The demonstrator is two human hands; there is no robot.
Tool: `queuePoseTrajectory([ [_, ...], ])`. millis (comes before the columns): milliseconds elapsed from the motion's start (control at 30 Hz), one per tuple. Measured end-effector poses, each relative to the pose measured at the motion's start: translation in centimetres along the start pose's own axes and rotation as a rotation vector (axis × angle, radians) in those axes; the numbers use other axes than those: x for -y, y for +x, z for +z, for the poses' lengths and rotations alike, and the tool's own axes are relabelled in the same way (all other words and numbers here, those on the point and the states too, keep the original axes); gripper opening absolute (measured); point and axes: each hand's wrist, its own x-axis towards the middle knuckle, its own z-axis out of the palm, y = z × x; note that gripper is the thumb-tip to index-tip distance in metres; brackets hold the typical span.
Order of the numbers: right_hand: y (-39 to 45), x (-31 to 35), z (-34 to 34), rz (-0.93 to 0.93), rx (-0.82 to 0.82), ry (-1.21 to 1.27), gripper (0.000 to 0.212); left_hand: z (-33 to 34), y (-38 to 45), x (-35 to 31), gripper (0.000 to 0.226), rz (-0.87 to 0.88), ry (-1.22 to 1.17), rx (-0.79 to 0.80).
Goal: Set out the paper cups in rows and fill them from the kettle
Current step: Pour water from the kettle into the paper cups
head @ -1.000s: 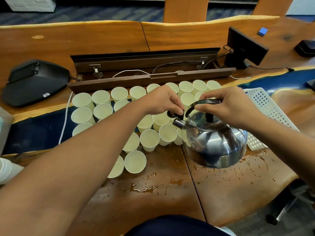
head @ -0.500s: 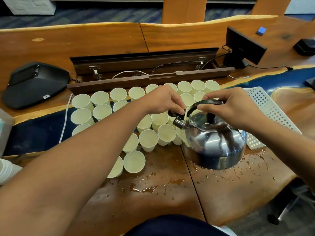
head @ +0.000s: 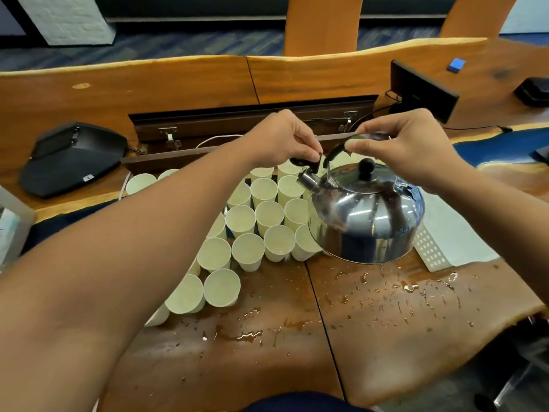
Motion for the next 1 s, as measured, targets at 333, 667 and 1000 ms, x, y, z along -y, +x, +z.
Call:
queuePoseTrajectory([
  [333,5.6,-2.6,-2.6,-0.103,-0.013,0.015,0.019,-0.7,4.5,-2.1,0.016,-0.050,0.117,-0.152],
  [667,9.4,-6.4,-1.6,-0.072,0.016,0.031,0.022,1.1,8.3,-0.5,0.014,-0.154,0.132,-0.187],
  [1000,12.7,-8.7,-0.6,-0.039,0.051,0.029,0.021,1.3,11.8,2.1,0.016,-0.188,0.103,-0.154],
])
